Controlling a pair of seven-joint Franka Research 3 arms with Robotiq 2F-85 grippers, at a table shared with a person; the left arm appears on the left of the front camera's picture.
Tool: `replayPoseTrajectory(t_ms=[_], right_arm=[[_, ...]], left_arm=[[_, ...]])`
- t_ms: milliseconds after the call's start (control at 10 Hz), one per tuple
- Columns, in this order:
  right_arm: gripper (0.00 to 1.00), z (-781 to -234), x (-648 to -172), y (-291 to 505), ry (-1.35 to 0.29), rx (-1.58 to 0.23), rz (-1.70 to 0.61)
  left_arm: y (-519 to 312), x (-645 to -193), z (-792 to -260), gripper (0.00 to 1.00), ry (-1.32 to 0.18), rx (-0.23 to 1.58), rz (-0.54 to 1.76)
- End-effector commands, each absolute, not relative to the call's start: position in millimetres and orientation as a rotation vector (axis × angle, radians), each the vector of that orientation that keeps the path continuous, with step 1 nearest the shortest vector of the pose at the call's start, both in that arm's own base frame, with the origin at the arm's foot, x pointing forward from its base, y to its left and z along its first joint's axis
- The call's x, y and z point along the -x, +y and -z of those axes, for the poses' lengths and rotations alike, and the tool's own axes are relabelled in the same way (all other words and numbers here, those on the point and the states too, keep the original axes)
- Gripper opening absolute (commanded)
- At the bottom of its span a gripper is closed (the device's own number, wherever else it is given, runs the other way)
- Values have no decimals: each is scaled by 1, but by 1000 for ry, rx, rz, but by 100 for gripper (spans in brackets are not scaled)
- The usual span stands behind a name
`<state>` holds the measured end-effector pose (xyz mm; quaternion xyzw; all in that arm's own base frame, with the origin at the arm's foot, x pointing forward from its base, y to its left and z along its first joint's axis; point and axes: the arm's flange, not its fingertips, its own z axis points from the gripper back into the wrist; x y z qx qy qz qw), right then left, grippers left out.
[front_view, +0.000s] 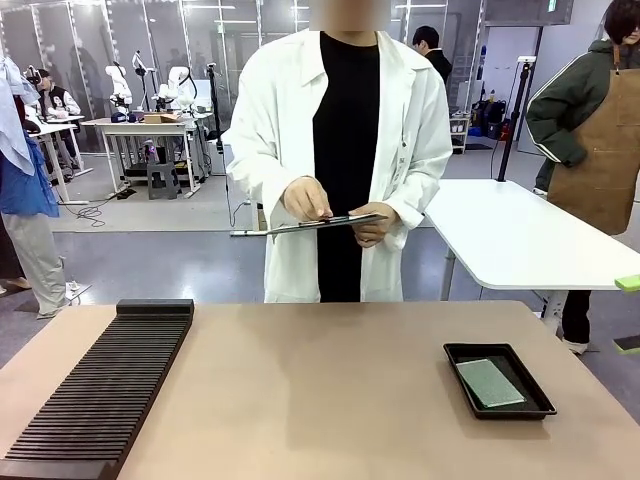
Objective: Inspect the PCB.
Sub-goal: Place the Blank PCB in the ESD tray.
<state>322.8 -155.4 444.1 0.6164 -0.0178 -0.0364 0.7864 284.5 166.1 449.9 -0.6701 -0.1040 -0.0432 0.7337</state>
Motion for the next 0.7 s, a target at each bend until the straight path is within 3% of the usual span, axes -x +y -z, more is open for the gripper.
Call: replayPoseTrajectory(t_ms=[0, 600], right_arm=[[100, -431, -318, -161, -38, -1391, 77], [100, -436, -318, -160, -29, -1355, 90]], left_arm=[[165, -281, -453, 100, -217, 1468, 95], [165, -281, -453, 100, -217, 1468, 95]])
